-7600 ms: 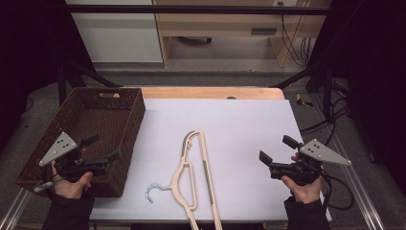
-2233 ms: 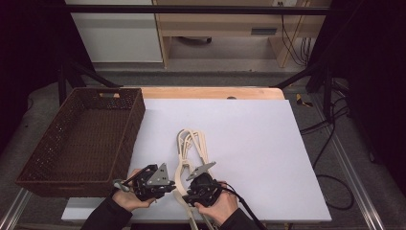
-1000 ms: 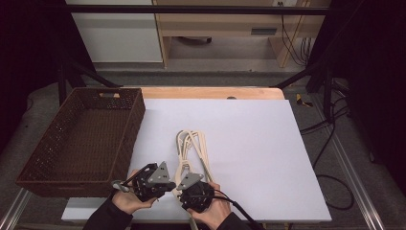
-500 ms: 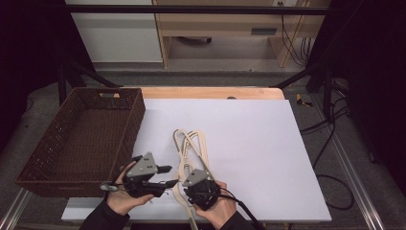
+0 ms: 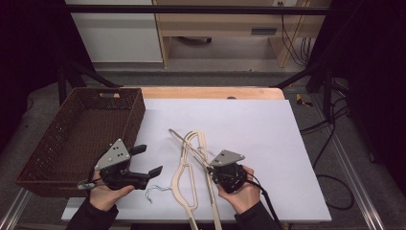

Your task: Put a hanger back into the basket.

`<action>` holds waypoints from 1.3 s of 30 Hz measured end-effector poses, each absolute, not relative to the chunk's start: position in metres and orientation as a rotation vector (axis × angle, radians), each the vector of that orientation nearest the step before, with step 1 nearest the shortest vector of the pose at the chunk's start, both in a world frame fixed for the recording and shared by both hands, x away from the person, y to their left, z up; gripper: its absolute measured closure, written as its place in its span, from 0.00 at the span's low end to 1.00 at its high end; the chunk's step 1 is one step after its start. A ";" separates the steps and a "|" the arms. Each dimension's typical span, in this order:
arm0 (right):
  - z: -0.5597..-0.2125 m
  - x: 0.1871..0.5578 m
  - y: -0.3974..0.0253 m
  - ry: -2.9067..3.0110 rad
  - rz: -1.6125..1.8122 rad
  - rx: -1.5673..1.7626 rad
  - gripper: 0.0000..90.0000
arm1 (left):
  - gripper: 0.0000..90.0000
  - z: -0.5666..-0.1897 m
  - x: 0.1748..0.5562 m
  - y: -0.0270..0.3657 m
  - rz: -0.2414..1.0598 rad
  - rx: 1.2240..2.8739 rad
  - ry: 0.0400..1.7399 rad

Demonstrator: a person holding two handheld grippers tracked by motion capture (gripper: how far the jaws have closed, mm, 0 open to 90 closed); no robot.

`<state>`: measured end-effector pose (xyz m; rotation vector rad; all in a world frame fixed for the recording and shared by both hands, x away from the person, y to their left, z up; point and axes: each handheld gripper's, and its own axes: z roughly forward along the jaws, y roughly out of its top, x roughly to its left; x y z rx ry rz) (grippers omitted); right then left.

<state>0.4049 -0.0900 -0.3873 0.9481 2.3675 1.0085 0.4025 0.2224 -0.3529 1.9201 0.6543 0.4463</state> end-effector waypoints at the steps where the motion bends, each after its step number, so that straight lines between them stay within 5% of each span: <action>1: -0.387 0.405 -0.090 2.367 1.008 0.948 0.95 | 0.15 -0.353 0.403 0.222 0.448 1.920 0.654; 12: -0.369 0.411 -0.122 2.412 1.199 0.865 0.96 | 0.17 -0.355 0.400 0.214 0.464 1.959 0.615; 21: -0.366 0.404 -0.105 2.588 1.365 0.659 0.96 | 0.23 -0.361 0.397 0.191 0.444 2.077 0.532; 36: -0.370 0.393 -0.079 2.714 1.357 0.483 0.96 | 0.73 -0.369 0.392 0.169 0.338 2.223 0.374; 39: -0.370 0.394 -0.080 2.712 1.364 0.489 0.95 | 0.77 -0.368 0.390 0.167 0.357 2.243 0.365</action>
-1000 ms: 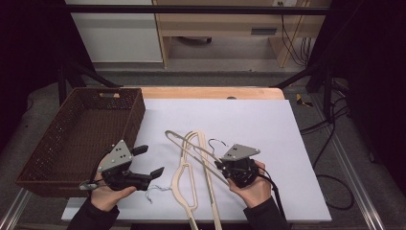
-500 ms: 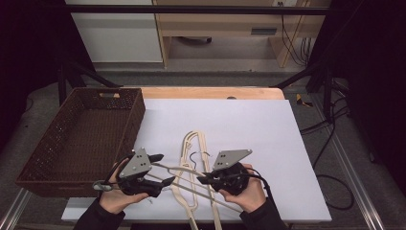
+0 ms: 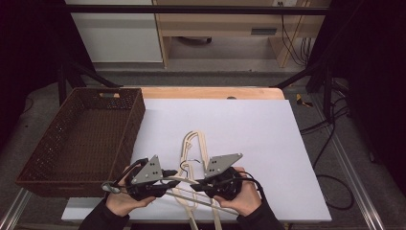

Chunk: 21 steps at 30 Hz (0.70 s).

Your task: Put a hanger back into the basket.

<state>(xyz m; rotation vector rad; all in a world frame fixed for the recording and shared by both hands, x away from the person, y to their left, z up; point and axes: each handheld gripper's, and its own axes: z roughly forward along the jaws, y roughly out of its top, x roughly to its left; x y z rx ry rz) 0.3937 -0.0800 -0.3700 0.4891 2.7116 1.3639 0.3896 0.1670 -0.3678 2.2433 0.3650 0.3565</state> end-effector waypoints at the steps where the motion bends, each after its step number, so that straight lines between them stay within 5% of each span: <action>1: -0.370 0.394 -0.080 2.709 1.365 0.487 0.95 | 0.78 -0.367 0.388 0.166 0.370 2.246 0.364; 10: -0.369 0.398 -0.088 2.521 1.366 0.583 0.63 | 0.95 -0.363 0.383 0.163 0.254 2.201 0.375; 11: -0.370 0.400 -0.090 2.460 1.357 0.610 0.54 | 0.96 -0.362 0.381 0.163 0.293 2.198 0.396; 21: -0.360 0.405 -0.121 2.245 1.441 0.766 0.29 | 0.96 -0.346 0.384 0.185 0.336 2.075 0.513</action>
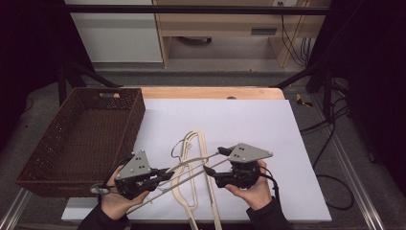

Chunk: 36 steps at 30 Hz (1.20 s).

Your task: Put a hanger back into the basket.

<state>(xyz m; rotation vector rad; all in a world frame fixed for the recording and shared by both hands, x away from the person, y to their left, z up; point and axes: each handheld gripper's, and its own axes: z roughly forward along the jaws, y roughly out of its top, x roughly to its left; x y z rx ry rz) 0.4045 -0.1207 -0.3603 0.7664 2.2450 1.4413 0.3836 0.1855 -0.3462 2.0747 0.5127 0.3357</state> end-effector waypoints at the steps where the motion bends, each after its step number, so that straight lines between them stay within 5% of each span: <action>1: -0.358 0.405 -0.126 2.218 1.454 0.786 0.28 | 0.96 -0.343 0.384 0.188 0.345 2.064 0.523; 19: -0.360 0.406 -0.193 2.039 1.430 0.958 0.12 | 0.96 -0.272 0.397 0.237 0.478 1.996 0.627; 36: -0.359 0.407 -0.206 1.976 1.411 1.002 0.09 | 0.96 -0.245 0.453 0.345 0.590 1.924 0.755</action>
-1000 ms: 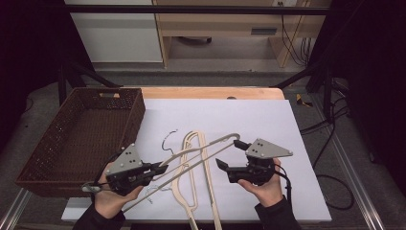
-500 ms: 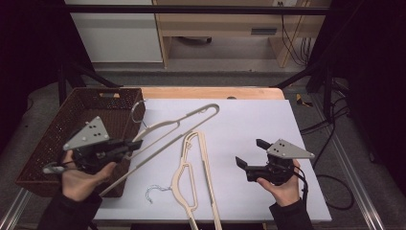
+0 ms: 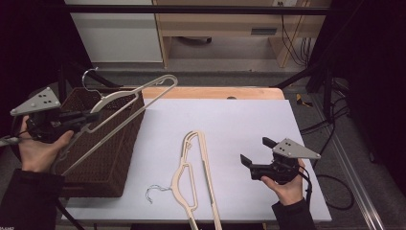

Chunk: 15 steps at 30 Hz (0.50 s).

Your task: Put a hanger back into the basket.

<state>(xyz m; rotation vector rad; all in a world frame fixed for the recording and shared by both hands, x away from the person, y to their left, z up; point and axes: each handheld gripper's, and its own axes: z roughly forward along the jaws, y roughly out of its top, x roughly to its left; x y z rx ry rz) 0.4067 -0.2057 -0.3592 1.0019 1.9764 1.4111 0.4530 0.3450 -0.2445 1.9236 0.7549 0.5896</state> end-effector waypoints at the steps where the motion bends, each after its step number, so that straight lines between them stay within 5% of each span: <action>1: -0.360 0.407 -0.206 1.980 1.410 1.006 0.09 | 0.96 -0.246 0.455 0.349 0.591 1.923 0.765; 15: -0.361 0.408 -0.206 1.984 1.396 1.016 0.09 | 0.96 -0.277 0.493 0.412 0.621 1.935 0.872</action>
